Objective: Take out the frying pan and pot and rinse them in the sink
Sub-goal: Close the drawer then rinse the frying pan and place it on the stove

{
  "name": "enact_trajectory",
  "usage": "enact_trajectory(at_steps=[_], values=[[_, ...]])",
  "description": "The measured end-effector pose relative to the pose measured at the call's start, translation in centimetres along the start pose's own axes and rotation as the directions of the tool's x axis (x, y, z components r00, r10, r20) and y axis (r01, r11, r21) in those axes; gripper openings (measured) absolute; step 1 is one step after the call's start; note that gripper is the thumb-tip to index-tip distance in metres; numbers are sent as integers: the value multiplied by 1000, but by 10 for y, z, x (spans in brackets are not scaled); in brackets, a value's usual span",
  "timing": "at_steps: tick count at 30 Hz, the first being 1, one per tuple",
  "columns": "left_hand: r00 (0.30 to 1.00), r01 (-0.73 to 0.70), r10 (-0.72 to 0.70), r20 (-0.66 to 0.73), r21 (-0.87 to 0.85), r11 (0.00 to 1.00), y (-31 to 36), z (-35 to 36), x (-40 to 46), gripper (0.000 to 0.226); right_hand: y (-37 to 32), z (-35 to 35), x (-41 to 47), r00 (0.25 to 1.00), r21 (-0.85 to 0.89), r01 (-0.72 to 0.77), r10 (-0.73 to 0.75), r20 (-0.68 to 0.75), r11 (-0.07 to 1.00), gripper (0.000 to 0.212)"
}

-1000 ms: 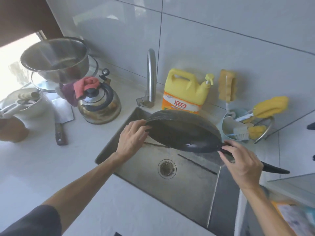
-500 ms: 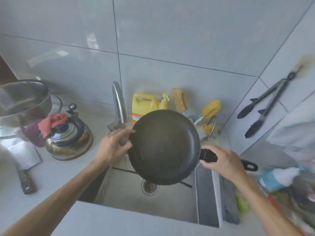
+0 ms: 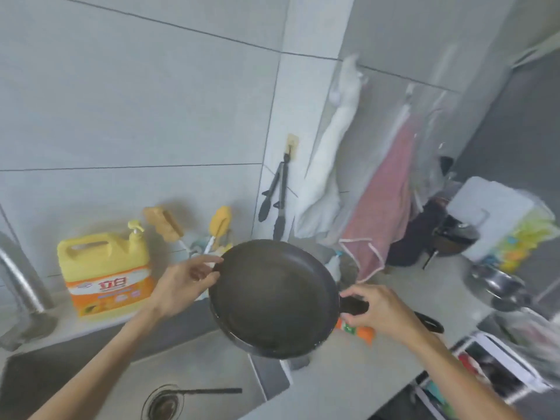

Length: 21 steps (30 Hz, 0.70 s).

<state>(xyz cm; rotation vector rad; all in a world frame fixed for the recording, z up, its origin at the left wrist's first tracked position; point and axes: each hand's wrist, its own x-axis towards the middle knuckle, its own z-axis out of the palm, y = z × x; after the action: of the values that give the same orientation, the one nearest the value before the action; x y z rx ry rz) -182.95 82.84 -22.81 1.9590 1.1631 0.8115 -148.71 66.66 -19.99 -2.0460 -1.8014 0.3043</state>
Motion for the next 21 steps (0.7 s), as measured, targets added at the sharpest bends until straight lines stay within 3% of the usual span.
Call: enact_trajectory(at_steps=[5,10,17,21], values=[[949,-166,179,258,-72,983,88,83,31,30,76,-67,-86,977,-2,-187,186,-105,982,37],[820,-300,344,458,-169,939,197,205,41,34,148,-129,-207,899,-36,-384,365,-243,922,34],[588,-395,515,624,-334,856,366,417,-29,33,243,-213,-421,706,-22,-662,613,-354,749,38],[412,-407,587,697,-436,803,455,539,-99,36,284,-241,-550,518,73,-801,749,-413,594,35]])
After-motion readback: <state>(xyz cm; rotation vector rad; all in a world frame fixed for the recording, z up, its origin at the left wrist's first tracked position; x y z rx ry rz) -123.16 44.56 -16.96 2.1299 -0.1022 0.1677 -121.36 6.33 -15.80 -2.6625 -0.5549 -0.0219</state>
